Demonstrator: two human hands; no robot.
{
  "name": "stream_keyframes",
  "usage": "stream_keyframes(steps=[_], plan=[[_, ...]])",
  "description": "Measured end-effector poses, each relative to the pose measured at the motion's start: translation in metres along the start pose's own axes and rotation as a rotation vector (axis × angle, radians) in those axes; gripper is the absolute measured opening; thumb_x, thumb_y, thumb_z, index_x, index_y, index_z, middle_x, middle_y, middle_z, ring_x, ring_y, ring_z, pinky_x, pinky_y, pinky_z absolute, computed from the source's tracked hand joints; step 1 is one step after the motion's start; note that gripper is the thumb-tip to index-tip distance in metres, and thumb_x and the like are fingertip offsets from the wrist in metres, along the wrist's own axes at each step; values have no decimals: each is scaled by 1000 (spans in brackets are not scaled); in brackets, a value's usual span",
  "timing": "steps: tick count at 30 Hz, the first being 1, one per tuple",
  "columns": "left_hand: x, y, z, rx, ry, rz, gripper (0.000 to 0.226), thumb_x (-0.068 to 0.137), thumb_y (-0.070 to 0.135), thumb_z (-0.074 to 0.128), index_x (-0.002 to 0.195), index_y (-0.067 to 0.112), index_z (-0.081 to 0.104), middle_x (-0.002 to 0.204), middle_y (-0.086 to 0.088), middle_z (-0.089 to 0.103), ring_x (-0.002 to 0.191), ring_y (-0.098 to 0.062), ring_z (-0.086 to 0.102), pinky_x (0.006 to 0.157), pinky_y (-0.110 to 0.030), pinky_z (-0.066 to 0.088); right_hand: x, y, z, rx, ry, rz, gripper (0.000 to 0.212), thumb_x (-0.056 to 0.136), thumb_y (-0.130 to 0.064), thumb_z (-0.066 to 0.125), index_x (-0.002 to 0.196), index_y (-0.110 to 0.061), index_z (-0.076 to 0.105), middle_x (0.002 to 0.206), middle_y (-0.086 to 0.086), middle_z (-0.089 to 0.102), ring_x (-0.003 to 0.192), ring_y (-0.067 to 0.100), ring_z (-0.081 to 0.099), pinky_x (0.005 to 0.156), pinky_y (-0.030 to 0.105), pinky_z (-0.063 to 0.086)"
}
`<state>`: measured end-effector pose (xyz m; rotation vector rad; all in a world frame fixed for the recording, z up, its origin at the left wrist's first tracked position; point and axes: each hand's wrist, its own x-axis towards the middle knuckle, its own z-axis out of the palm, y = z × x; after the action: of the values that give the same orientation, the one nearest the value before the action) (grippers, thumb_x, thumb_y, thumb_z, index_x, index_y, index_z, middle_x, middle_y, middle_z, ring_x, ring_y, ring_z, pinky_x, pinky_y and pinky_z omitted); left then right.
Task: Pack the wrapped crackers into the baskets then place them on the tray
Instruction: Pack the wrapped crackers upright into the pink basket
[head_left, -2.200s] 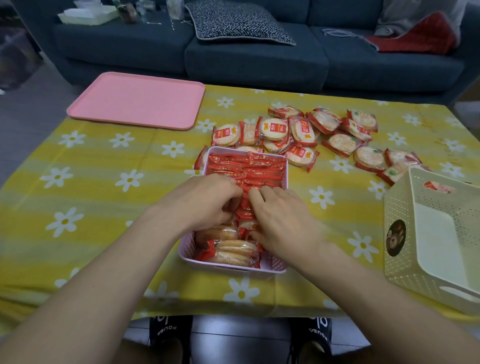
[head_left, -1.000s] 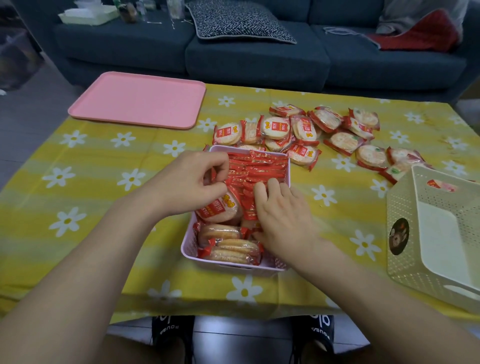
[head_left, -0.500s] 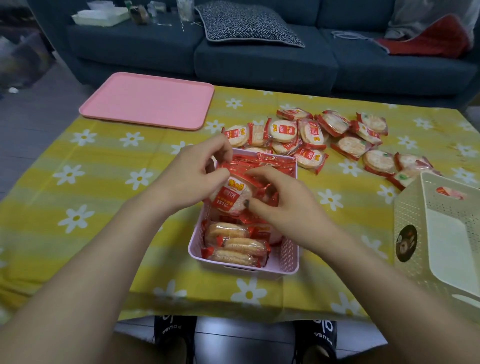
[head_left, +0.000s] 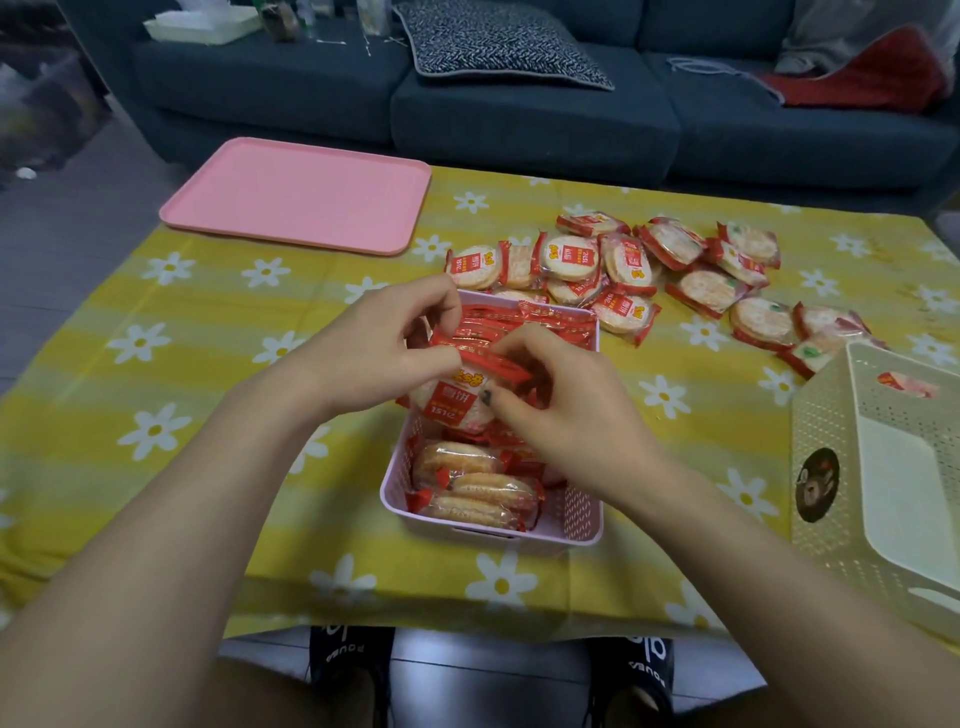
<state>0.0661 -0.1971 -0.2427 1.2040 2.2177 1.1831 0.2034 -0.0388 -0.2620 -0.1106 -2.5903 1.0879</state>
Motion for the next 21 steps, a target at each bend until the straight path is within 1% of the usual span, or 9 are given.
stream_keyframes(steps=[1,3,5,7,10,12,15,18,21], plan=[[0,-1,1,-1,-13,-4,22,70,25,61,87,14,52,75,-16,56,62,-16,48,55,-34,41,-1,1,-1,-4,-11,3,19,85,-17,72,102,-21,62,83,-10,67,76,5,62,68,22,48],[-1,-3,4,23,-39,-8,19,72,24,62,85,15,52,75,-16,55,62,-14,47,54,-30,39,-2,6,1,-44,-38,7,19,84,-20,71,100,-22,61,81,-10,66,75,6,61,69,28,49],[-1,-4,6,76,-48,-1,16,72,23,62,82,16,51,68,-3,52,59,-11,46,52,-24,39,-2,11,5,-114,-63,16,20,83,-26,70,99,-23,58,81,-10,65,74,9,59,69,36,50],[-1,-4,8,137,-47,13,15,73,20,64,80,17,50,67,4,53,59,-10,47,53,-23,40,-2,13,9,-185,-71,4,22,83,-28,68,98,-23,54,80,-10,61,74,14,57,67,41,49],[0,-4,8,176,-46,19,15,71,19,63,79,18,50,65,1,58,63,-15,56,57,-28,45,0,12,5,-228,-76,-60,22,82,-21,69,99,-18,54,81,-7,60,73,15,54,67,40,46],[0,-4,9,146,-71,5,17,74,15,64,80,18,49,66,-1,62,67,-20,63,60,-34,50,1,10,-4,-255,-93,-96,30,83,-18,69,111,-18,57,88,-4,64,78,15,56,71,35,44],[1,-7,9,196,-111,-17,17,73,30,62,82,20,52,72,0,63,71,-19,61,62,-33,46,1,11,-10,-290,-154,-134,42,84,-17,67,125,-23,57,101,-1,66,90,17,59,77,31,45],[0,-7,7,238,-128,-46,26,77,46,68,81,24,55,76,2,65,74,-17,62,66,-34,50,-1,10,0,-339,-202,-153,38,85,-15,64,122,-22,59,97,1,61,89,25,61,77,41,50],[-1,-4,7,255,-143,-27,25,83,43,74,79,23,59,75,4,65,75,-15,61,67,-32,50,-2,9,10,-381,-205,-156,33,86,-13,61,118,-18,61,95,3,57,86,30,60,73,45,51]])
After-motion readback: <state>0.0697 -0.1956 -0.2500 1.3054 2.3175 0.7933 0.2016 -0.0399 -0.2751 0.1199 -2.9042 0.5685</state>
